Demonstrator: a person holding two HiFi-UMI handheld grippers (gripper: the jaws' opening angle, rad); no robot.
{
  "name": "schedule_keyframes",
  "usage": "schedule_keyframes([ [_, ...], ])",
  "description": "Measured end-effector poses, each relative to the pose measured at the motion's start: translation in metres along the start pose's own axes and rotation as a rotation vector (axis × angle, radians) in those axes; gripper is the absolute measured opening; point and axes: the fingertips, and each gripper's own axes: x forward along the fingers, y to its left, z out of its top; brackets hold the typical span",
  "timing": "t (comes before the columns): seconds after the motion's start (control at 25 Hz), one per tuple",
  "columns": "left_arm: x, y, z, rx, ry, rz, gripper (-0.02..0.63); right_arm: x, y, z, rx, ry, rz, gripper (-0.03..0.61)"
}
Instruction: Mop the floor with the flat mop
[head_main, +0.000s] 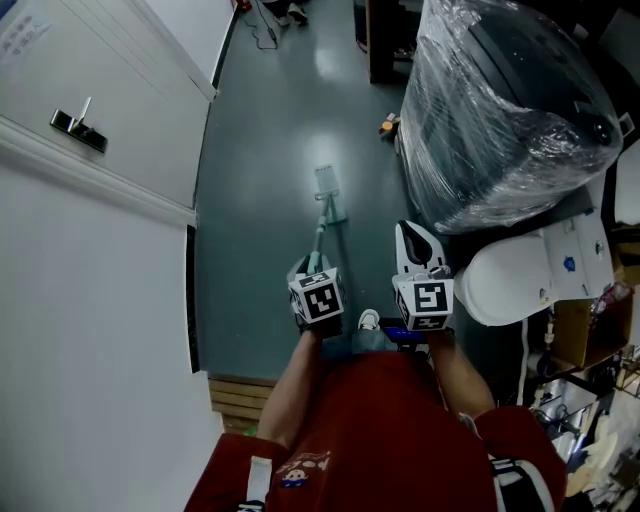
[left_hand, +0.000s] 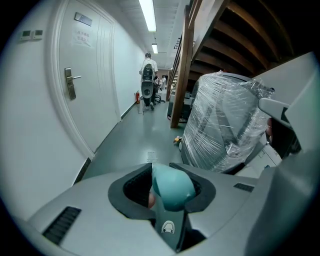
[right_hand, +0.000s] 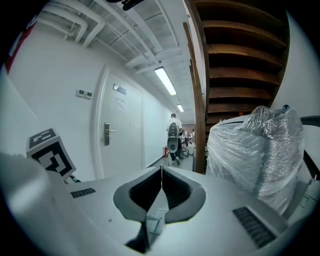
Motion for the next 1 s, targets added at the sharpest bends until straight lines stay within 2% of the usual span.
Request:
schedule_keyframes([
  [0.28, -0.020, 0.014, -0.021, -0.013, 0.006, -0.014, 0.123, -0.016, 0.026, -0.002, -0.004, 0.000, 0.001, 0.018],
  [0.72, -0.052, 0.069, -0.059, -0.015, -0.003, -0.056, 0.123, -0.030, 0.109, 0.003, -0.045, 0.005, 0.007, 0.018],
  [1.0, -0.073, 0.098, -0.078, -0.008, 0.000, -0.088, 0.123, -0.049, 0.150, 0.001, -0.059, 0.020, -0.026, 0.018],
])
